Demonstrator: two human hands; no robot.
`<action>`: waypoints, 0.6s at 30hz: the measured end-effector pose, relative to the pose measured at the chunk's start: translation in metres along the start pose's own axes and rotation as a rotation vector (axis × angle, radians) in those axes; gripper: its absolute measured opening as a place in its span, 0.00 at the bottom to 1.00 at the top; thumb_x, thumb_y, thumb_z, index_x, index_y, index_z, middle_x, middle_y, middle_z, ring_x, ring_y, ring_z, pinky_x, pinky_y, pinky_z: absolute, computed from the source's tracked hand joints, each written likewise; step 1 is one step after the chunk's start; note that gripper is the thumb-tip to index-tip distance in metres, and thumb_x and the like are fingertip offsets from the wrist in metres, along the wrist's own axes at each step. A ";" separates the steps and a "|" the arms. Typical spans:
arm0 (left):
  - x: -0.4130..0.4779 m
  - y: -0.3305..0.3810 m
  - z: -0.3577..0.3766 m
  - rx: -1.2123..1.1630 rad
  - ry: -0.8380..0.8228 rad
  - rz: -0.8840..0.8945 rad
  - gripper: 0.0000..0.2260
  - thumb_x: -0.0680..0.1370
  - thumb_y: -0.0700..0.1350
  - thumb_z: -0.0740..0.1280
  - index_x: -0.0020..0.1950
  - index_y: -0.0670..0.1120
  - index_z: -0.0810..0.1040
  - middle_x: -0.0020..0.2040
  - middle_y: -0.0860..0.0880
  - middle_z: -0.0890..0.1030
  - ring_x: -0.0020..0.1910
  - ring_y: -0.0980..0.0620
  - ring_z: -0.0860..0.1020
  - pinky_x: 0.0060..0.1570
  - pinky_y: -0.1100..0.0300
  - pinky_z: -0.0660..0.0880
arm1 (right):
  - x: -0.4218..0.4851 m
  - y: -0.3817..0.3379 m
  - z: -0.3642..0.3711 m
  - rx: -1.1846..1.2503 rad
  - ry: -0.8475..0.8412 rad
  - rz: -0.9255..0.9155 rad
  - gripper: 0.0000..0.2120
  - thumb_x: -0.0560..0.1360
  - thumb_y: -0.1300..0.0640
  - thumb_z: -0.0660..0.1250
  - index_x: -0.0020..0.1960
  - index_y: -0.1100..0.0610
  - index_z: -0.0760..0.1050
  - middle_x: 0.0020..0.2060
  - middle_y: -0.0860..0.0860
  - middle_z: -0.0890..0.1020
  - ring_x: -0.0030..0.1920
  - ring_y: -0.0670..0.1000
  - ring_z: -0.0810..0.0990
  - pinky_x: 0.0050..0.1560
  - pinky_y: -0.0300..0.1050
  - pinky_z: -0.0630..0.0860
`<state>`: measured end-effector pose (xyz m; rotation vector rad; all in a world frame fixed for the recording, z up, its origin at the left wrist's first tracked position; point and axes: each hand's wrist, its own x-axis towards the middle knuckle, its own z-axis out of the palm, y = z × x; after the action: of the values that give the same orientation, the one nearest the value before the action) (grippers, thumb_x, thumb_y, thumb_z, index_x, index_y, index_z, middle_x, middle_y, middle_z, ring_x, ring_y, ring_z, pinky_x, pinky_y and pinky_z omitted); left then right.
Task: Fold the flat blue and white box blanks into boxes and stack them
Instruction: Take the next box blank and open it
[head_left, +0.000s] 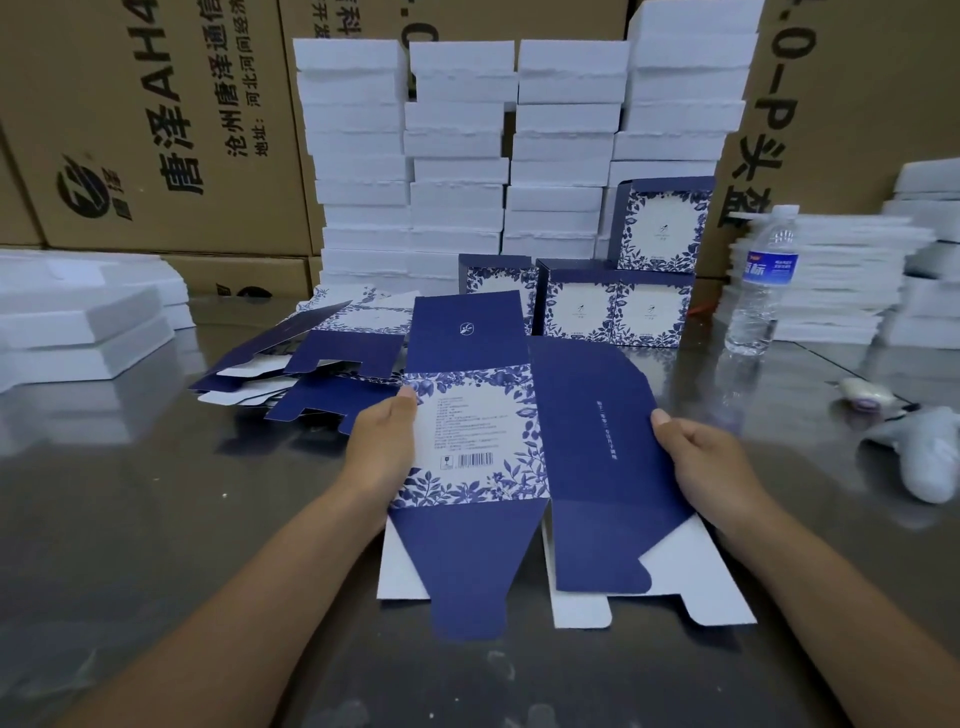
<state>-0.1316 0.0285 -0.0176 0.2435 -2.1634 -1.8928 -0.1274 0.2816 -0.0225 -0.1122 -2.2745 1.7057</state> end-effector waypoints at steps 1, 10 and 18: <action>0.000 0.000 0.001 -0.019 -0.019 -0.019 0.19 0.83 0.53 0.54 0.35 0.45 0.66 0.25 0.51 0.70 0.24 0.56 0.68 0.28 0.66 0.61 | 0.001 -0.001 -0.001 -0.014 0.013 -0.003 0.24 0.80 0.52 0.58 0.48 0.76 0.71 0.44 0.72 0.77 0.39 0.52 0.72 0.44 0.46 0.70; 0.000 0.000 0.006 0.037 -0.056 -0.012 0.17 0.81 0.55 0.57 0.37 0.47 0.73 0.35 0.50 0.72 0.32 0.53 0.70 0.33 0.60 0.64 | 0.000 -0.005 -0.007 -0.051 0.112 0.037 0.25 0.80 0.49 0.58 0.52 0.74 0.71 0.53 0.70 0.76 0.53 0.69 0.76 0.59 0.64 0.71; 0.006 -0.001 -0.001 -0.010 -0.004 -0.038 0.17 0.82 0.53 0.57 0.36 0.46 0.72 0.32 0.49 0.73 0.31 0.51 0.70 0.31 0.59 0.64 | -0.001 -0.001 -0.002 -0.002 0.001 0.003 0.21 0.81 0.51 0.57 0.35 0.55 0.80 0.37 0.49 0.83 0.39 0.51 0.80 0.47 0.45 0.75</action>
<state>-0.1369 0.0255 -0.0181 0.2811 -2.1665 -1.9259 -0.1257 0.2829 -0.0208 -0.1167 -2.2763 1.7043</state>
